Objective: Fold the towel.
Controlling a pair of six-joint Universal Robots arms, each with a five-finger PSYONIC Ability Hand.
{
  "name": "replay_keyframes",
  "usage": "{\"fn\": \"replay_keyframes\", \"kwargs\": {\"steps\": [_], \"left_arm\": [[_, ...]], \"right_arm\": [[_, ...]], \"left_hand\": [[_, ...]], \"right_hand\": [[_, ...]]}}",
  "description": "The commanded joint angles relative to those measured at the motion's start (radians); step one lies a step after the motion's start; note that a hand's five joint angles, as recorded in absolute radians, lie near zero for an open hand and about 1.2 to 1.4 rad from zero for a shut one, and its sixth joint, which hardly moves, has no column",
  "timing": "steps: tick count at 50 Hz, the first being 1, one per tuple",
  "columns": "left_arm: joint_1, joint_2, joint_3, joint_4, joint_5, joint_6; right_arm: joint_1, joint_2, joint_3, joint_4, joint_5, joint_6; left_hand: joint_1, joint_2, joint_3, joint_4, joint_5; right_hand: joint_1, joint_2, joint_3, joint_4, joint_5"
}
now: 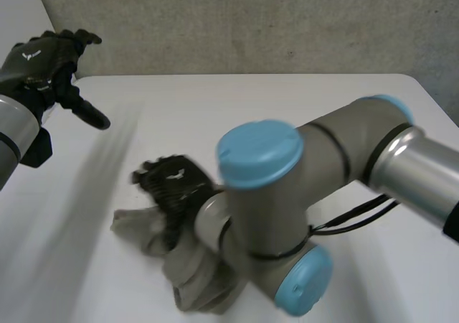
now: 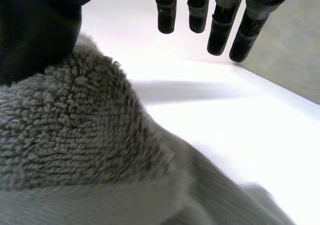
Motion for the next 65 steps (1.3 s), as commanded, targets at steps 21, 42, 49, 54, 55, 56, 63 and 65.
{"fn": "replay_keyframes", "kwargs": {"steps": [21,42,49,54,55,56,63,65], "left_arm": [[-0.145,0.013,-0.366,0.084,0.191,0.227],[-0.309,-0.208,-0.314,0.193,0.154,0.233],[-0.347,-0.28,-0.298,0.198,0.07,0.236],[-0.352,-0.303,-0.281,0.196,0.06,0.233],[-0.352,-0.303,-0.281,0.196,0.06,0.233],[-0.352,-0.305,-0.28,0.196,0.059,0.227],[-0.398,-0.294,-0.274,0.196,0.059,0.221],[-0.406,-0.293,-0.274,0.193,0.057,0.221]], "right_arm": [[-0.433,-0.232,0.421,0.036,-0.031,-0.326],[-0.594,-0.295,0.555,-0.088,-0.029,-0.339],[-0.671,-0.327,0.575,-0.099,-0.029,-0.412],[-0.673,-0.365,0.619,-0.096,-0.045,-0.421],[-0.673,-0.375,0.637,-0.096,-0.046,-0.427],[-0.67,-0.376,0.656,-0.096,-0.046,-0.427],[-0.65,-0.378,0.694,-0.111,-0.049,-0.428],[-0.648,-0.378,0.694,-0.114,-0.051,-0.43]], "left_hand": [[-0.077,-0.083,-0.069,-0.09,-0.213],[-0.077,-0.083,-0.069,-0.09,-0.213],[-0.074,-0.08,-0.066,-0.087,-0.21],[-0.068,-0.074,-0.06,-0.081,-0.204],[-0.068,-0.074,-0.06,-0.081,-0.204],[-0.065,-0.071,-0.057,-0.078,-0.201],[-0.062,-0.068,-0.054,-0.075,-0.199],[-0.065,-0.071,-0.057,-0.078,-0.201]], "right_hand": [[-0.057,-0.066,-0.066,-0.076,-0.058],[1.164,1.155,1.156,1.146,1.164],[1.164,1.155,1.156,1.146,1.164],[0.528,0.519,0.52,0.51,0.528],[0.267,0.258,0.258,0.248,0.266],[0.098,0.089,0.09,0.08,0.098],[0.073,0.064,0.065,0.055,0.073],[0.079,0.07,0.071,0.061,0.079]]}}
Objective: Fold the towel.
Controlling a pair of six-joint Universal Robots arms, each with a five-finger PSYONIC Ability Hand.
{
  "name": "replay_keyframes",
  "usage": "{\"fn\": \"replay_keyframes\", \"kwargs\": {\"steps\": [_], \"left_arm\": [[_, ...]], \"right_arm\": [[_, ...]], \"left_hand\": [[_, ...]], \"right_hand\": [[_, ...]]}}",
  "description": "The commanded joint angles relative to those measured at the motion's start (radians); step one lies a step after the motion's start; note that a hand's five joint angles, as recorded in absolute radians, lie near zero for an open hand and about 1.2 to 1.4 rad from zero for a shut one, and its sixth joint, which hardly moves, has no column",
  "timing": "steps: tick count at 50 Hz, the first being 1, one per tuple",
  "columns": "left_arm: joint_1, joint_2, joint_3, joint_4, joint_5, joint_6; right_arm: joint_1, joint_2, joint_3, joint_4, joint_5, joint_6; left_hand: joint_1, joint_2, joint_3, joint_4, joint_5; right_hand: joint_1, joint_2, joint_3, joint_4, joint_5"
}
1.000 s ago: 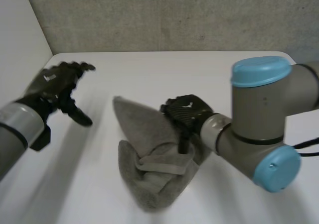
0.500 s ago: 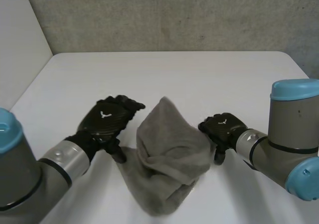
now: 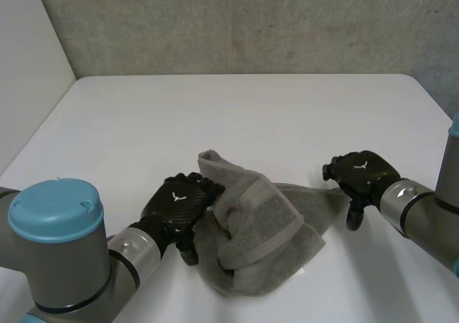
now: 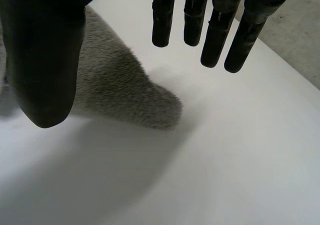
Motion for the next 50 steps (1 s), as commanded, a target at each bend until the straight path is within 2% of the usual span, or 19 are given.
{"fn": "replay_keyframes", "kwargs": {"steps": [1,8,17,22,31,34,38,44,47,48,50], "left_arm": [[-0.045,0.015,0.006,-0.008,-0.003,-0.004],[-0.06,0.076,0.001,-0.011,-0.004,-0.039],[-0.088,0.115,0.05,-0.008,-0.003,-0.177],[-0.091,0.138,0.071,-0.005,-0.003,-0.183],[-0.123,0.144,0.137,-0.02,0.0,-0.178],[-0.137,0.118,0.141,-0.043,0.0,-0.172],[-0.138,0.05,0.147,-0.106,-0.001,-0.163],[-0.134,0.041,0.13,-0.152,-0.004,-0.132],[-0.128,0.049,0.11,-0.157,-0.004,-0.122],[-0.125,0.053,0.099,-0.157,-0.004,-0.122],[-0.123,0.058,0.087,-0.154,-0.006,-0.122]], "right_arm": [[0.014,0.0,0.019,-0.011,-0.003,-0.001],[0.016,0.002,0.045,-0.013,-0.01,-0.001],[0.02,-0.03,0.089,-0.047,-0.027,0.013],[0.031,-0.14,0.128,-0.038,-0.023,0.02],[0.083,-0.181,0.148,-0.007,-0.021,0.048],[0.108,-0.174,0.138,-0.001,-0.023,0.073],[0.145,-0.087,0.125,-0.004,-0.029,0.117],[0.183,0.019,0.091,-0.025,-0.029,0.177],[0.191,0.054,0.077,-0.037,-0.029,0.207],[0.191,0.054,0.077,-0.038,-0.029,0.208],[0.204,0.072,0.06,-0.039,-0.027,0.218]], "left_hand": [[-0.068,-0.074,-0.059,-0.081,-0.204],[-0.068,-0.074,-0.059,-0.081,-0.204],[-0.071,-0.077,-0.062,-0.084,-0.207],[-0.074,-0.08,-0.065,-0.087,-0.21],[-0.074,-0.08,-0.065,-0.087,-0.21],[-0.074,-0.08,-0.065,-0.087,-0.21],[-0.074,-0.08,-0.065,-0.087,-0.21],[-0.033,-0.039,-0.024,-0.046,-0.169],[0.09,0.084,0.099,0.077,-0.046],[0.192,0.186,0.201,0.179,0.056],[0.277,0.272,0.286,0.265,0.142]], "right_hand": [[-0.067,-0.059,-0.056,-0.047,-0.016],[-0.037,-0.029,-0.027,-0.018,0.013],[-0.037,-0.029,-0.027,-0.018,0.013],[-0.046,-0.038,-0.036,-0.027,0.004],[-0.037,-0.029,-0.027,-0.018,0.013],[-0.04,-0.032,-0.03,-0.021,0.01],[-0.043,-0.035,-0.033,-0.024,0.007],[-0.026,-0.018,-0.015,-0.006,0.025],[0.071,0.078,0.081,0.09,0.121],[0.071,0.079,0.082,0.091,0.122],[0.256,0.263,0.266,0.275,0.306]]}}
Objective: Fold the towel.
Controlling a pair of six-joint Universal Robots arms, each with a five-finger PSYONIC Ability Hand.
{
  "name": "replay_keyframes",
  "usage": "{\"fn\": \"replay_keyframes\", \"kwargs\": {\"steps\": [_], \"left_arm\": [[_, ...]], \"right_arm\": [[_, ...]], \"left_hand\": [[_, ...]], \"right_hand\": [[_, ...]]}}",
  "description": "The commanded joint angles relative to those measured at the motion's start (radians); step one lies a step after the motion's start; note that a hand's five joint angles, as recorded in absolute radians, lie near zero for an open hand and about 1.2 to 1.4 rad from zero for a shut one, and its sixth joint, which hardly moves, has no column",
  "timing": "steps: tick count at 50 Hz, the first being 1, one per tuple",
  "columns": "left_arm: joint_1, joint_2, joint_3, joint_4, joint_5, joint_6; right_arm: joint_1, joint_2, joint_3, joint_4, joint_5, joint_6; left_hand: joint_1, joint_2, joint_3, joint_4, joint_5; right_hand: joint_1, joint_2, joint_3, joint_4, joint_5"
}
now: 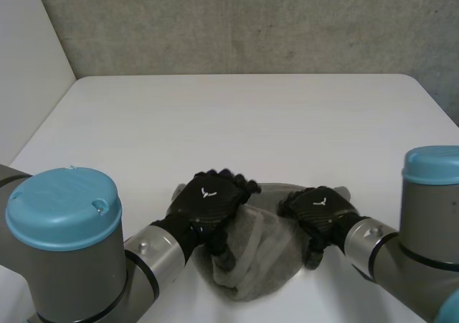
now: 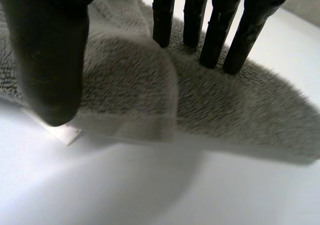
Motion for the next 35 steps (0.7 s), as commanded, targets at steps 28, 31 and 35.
{"fn": "replay_keyframes", "kwargs": {"steps": [28,31,35], "left_arm": [[0.345,0.311,-0.015,0.024,0.034,0.062],[0.376,0.319,-0.018,0.024,0.1,0.057],[0.375,0.307,-0.043,0.026,0.14,0.05]], "right_arm": [[-0.071,-0.121,-0.426,0.385,0.002,-0.301],[-0.079,-0.124,-0.483,0.433,-0.026,-0.272],[-0.082,-0.119,-0.497,0.462,-0.104,-0.196]], "left_hand": [[1.016,1.015,1.015,1.019,0.845],[1.016,1.015,1.015,1.019,0.845],[1.016,1.015,1.015,1.019,0.845]], "right_hand": [[0.996,1.001,0.999,0.997,0.991],[0.996,1.001,0.999,0.997,0.991],[0.829,0.834,0.831,0.829,0.823]]}}
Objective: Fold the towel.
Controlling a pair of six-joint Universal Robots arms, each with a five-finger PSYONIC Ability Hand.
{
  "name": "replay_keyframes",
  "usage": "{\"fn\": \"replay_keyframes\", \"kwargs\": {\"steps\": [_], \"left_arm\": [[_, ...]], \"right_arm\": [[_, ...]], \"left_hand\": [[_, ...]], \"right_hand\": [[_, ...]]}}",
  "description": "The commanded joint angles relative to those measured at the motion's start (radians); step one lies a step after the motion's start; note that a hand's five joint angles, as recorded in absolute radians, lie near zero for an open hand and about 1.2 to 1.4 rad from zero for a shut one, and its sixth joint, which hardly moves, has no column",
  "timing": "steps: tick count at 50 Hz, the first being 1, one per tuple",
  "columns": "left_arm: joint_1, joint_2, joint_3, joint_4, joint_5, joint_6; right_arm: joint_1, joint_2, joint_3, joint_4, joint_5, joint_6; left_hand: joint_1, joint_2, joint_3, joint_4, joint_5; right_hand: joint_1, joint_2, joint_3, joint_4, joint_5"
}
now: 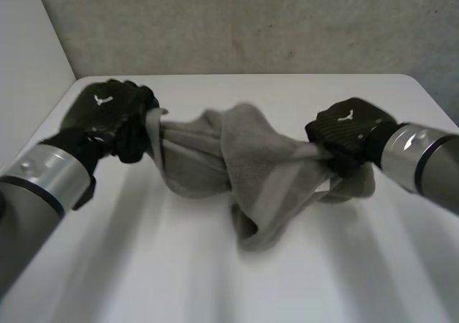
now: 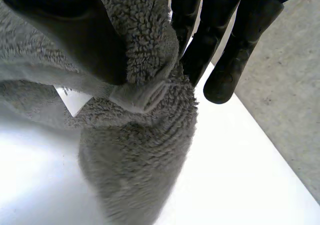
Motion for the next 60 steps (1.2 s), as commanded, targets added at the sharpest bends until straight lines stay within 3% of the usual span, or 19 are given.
{"fn": "replay_keyframes", "kwargs": {"steps": [1,2,9,11,24,31,33,34,35,36,41,46,48,50,53,55,58,60], "left_arm": [[0.029,0.001,-0.025,0.002,0.096,-0.009],[0.028,-0.005,-0.04,0.002,0.094,-0.009],[0.015,-0.067,-0.096,0.011,0.1,-0.011],[0.017,-0.093,-0.109,0.016,0.1,-0.011],[0.031,-0.171,-0.197,0.068,0.106,-0.008],[0.028,-0.156,-0.215,0.069,0.108,-0.003],[0.026,-0.156,-0.215,0.069,0.108,-0.003],[0.025,-0.156,-0.217,0.069,0.108,-0.002],[0.025,-0.156,-0.217,0.069,0.108,-0.002],[0.025,-0.157,-0.217,0.071,0.108,-0.002],[0.034,-0.173,-0.186,0.091,0.106,0.006],[0.038,-0.206,-0.016,0.143,0.102,0.041],[0.051,-0.251,0.172,0.152,0.091,0.092],[0.057,-0.264,0.293,0.151,0.088,0.116],[0.045,-0.283,0.56,0.157,0.068,0.129],[0.04,-0.291,0.684,0.166,0.047,0.117],[0.038,-0.303,0.884,0.215,-0.025,0.071],[0.038,-0.305,0.94,0.25,-0.075,0.027]], "right_arm": [[-0.016,0.005,-0.057,0.069,-0.091,0.082],[-0.02,0.009,-0.043,0.069,-0.116,0.1],[-0.006,0.069,0.06,0.055,-0.145,0.101],[-0.006,0.107,0.096,0.049,-0.145,0.104],[-0.02,0.149,0.181,-0.052,-0.134,0.14],[-0.019,0.146,0.201,-0.121,-0.131,0.219],[-0.016,0.14,0.204,-0.152,-0.13,0.248],[-0.016,0.14,0.204,-0.152,-0.13,0.248],[-0.012,0.138,0.198,-0.166,-0.131,0.265],[-0.008,0.137,0.184,-0.175,-0.131,0.28],[-0.002,0.115,0.074,-0.181,-0.13,0.282],[-0.002,0.109,-0.163,-0.201,-0.133,0.26],[-0.003,0.115,-0.272,-0.23,-0.133,0.242],[0.001,0.141,-0.502,-0.342,-0.133,0.197],[0.009,0.163,-0.614,-0.433,-0.133,0.183],[0.015,0.18,-0.762,-0.645,-0.128,0.189],[0.017,0.178,-0.805,-0.796,-0.116,0.2],[0.015,0.178,-0.806,-0.81,-0.102,0.206]], "left_hand": [[0.026,-0.08,-0.125,-0.098,-0.255],[0.026,-0.08,-0.125,-0.098,-0.255],[0.026,-0.08,-0.125,-0.098,-0.255],[0.026,-0.08,-0.125,-0.098,-0.255],[0.026,-0.08,-0.125,-0.098,-0.255],[0.026,-0.08,-0.125,-0.098,-0.255],[0.026,-0.08,-0.125,-0.098,-0.255],[0.026,-0.08,-0.125,-0.098,-0.255],[0.026,-0.08,-0.125,-0.098,-0.255],[0.026,-0.08,-0.125,-0.098,-0.255],[0.026,-0.08,-0.125,-0.098,-0.255],[0.026,-0.08,-0.125,-0.098,-0.255],[0.026,-0.08,-0.125,-0.098,-0.255],[0.026,-0.08,-0.125,-0.098,-0.255],[0.026,-0.08,-0.125,-0.098,-0.255],[0.026,-0.08,-0.125,-0.098,-0.255],[0.026,-0.08,-0.125,-0.098,-0.255],[0.026,-0.08,-0.125,-0.098,-0.255]], "right_hand": [[-0.073,-0.089,-0.064,-0.094,-0.088],[-0.361,-0.376,-0.351,-0.382,-0.375],[-0.505,-0.52,-0.495,-0.526,-0.519],[-0.774,-0.789,-0.764,-0.795,-0.788],[-0.766,-0.782,-0.757,-0.787,-0.781],[-0.596,-0.611,-0.586,-0.617,-0.61],[-0.239,-0.255,-0.23,-0.261,-0.254],[-0.237,-0.253,-0.228,-0.259,-0.252],[0.01,-0.006,0.019,-0.012,-0.005],[0.095,0.08,0.105,0.074,0.081],[0.096,0.081,0.106,0.075,0.082],[0.096,0.081,0.106,0.075,0.082],[0.096,0.081,0.106,0.075,0.082],[0.096,0.081,0.106,0.075,0.082],[0.096,0.081,0.106,0.075,0.082],[0.096,0.081,0.106,0.075,0.082],[0.096,0.081,0.106,0.075,0.082],[0.096,0.081,0.106,0.075,0.082]]}}
